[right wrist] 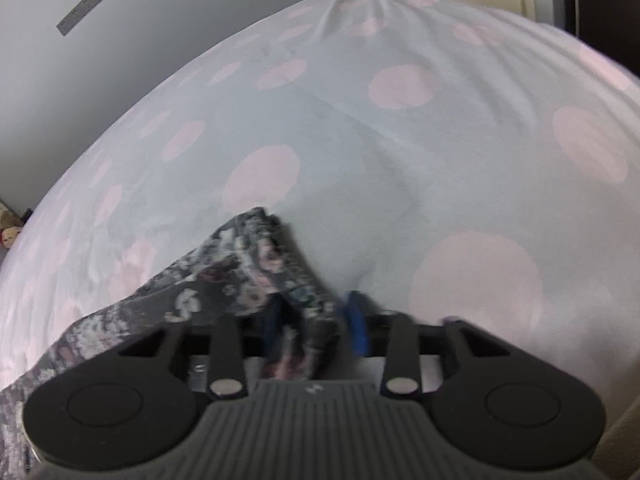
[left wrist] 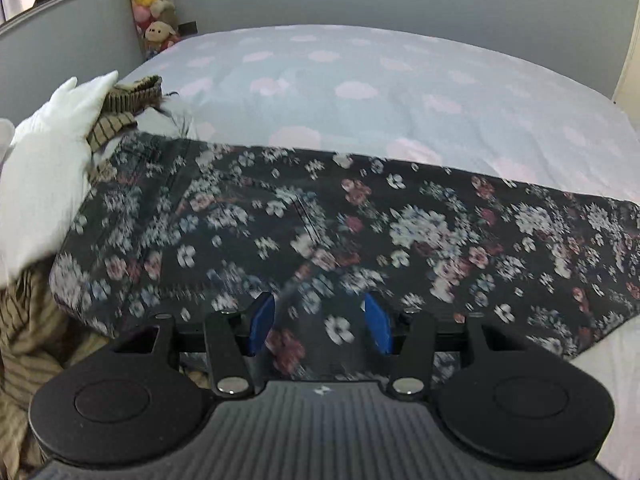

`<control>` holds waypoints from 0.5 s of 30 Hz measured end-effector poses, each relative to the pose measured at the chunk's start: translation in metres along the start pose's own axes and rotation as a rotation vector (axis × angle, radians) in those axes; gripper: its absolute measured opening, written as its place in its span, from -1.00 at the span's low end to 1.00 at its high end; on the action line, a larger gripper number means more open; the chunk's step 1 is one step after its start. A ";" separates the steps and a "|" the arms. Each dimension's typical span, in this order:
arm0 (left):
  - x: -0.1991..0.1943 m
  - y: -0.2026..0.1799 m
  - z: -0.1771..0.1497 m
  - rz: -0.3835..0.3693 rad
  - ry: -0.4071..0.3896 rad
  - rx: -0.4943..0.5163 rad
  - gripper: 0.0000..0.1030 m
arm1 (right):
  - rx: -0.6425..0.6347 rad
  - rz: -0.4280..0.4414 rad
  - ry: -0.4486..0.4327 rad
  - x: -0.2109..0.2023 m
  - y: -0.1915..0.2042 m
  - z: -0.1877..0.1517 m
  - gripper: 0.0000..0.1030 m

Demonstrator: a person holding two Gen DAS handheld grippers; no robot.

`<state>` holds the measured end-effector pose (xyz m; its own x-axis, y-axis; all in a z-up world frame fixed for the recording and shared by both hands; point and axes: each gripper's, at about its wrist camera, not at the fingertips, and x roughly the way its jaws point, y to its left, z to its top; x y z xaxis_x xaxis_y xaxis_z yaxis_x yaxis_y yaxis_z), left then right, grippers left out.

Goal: Fold clothes
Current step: 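Grasp and lift the trouser hem with the right gripper while the left gripper grasps the waistband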

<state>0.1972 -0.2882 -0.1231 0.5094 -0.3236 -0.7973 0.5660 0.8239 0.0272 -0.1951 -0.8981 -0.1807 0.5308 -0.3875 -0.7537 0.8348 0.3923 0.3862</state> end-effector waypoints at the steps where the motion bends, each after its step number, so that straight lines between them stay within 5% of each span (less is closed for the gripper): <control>1: -0.002 -0.001 -0.001 -0.002 0.002 -0.009 -0.06 | -0.006 -0.006 0.001 -0.001 0.002 0.000 -0.57; 4: -0.009 -0.003 -0.001 -0.019 -0.001 -0.028 -0.06 | 0.021 -0.003 -0.007 -0.010 0.002 0.003 -0.74; 15: -0.039 0.000 -0.003 -0.038 -0.020 0.050 -0.06 | 0.044 0.154 -0.074 -0.095 0.052 0.025 -0.77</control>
<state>0.1751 -0.2746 -0.0932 0.4994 -0.3644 -0.7860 0.6170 0.7865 0.0274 -0.1986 -0.8619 -0.0754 0.6607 -0.3866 -0.6435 0.7477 0.4154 0.5181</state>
